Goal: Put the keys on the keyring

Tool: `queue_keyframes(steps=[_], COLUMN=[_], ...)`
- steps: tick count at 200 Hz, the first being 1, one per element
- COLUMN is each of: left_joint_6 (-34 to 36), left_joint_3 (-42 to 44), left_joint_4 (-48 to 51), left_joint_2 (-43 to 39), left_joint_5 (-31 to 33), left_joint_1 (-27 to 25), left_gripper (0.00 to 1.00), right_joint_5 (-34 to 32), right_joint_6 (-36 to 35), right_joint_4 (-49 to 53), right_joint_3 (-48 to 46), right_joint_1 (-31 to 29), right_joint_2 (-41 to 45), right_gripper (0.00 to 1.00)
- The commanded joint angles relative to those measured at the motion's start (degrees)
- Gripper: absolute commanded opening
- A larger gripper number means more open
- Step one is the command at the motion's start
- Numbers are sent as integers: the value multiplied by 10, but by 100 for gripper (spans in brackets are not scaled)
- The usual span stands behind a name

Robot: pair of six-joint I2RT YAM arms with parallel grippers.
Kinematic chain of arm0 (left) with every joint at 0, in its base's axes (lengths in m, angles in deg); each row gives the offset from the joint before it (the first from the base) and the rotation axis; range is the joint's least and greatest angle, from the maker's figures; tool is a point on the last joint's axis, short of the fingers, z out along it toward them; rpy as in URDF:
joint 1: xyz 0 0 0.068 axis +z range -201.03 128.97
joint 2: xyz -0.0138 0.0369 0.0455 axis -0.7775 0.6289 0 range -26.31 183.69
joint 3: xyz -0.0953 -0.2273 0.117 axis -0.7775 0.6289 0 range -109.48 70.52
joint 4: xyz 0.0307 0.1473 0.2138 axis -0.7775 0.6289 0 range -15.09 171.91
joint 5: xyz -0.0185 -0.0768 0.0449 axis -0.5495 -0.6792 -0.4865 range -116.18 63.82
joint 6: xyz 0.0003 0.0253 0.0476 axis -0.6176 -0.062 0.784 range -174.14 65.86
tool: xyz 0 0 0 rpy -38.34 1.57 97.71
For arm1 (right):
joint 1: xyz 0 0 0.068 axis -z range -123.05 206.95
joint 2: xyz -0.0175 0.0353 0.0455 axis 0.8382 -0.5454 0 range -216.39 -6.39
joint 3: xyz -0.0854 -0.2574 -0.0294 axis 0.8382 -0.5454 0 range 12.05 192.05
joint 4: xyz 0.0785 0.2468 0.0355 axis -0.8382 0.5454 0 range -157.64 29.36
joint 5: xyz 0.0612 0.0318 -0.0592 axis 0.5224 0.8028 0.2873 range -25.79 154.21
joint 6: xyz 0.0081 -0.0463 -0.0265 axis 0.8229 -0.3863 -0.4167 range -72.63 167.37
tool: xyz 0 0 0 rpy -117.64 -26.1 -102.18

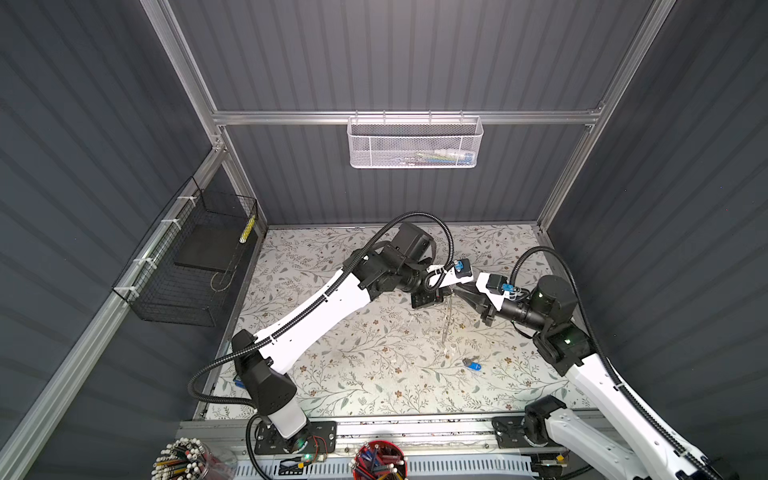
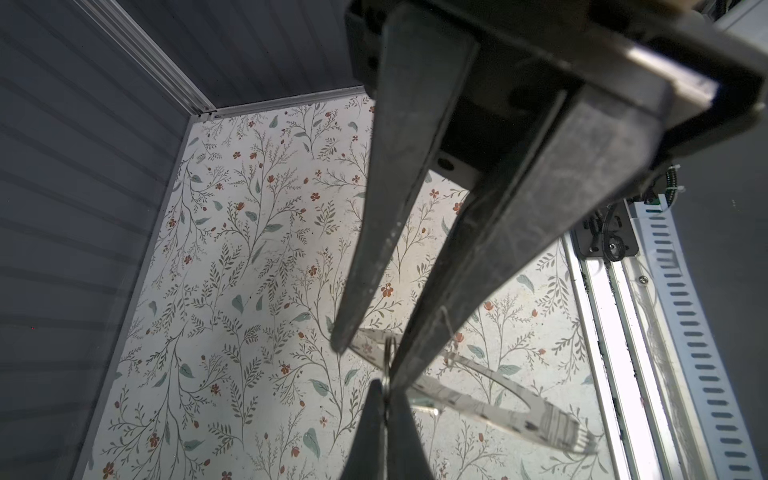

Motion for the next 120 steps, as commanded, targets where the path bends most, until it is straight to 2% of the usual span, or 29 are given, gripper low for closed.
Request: queue_keyframes(steps=[1,41,70,120], left_joint_6=[14,21,27,43], left_joint_3=[-32,-27,-18,15], left_joint_4=[16,12,5,-31], left_joint_2=[6,-1,-7,-33], left_joint_5=[-1,-1,-2,-17], left_joint_1=[-5,-7,-7,-7], left_gripper=[0,0,0,0], right_joint_5=[-24,-28,-28,-11], right_joint_6=[3,-4,-1,-1], right_joint_4=[-8,10,12,23], right_joint_3=[2,4,2,5], right_joint_1=[-6,-6,-6,-6], right_joint_2=[-5,-4,-4,-9], right_gripper=[20,19,11,2])
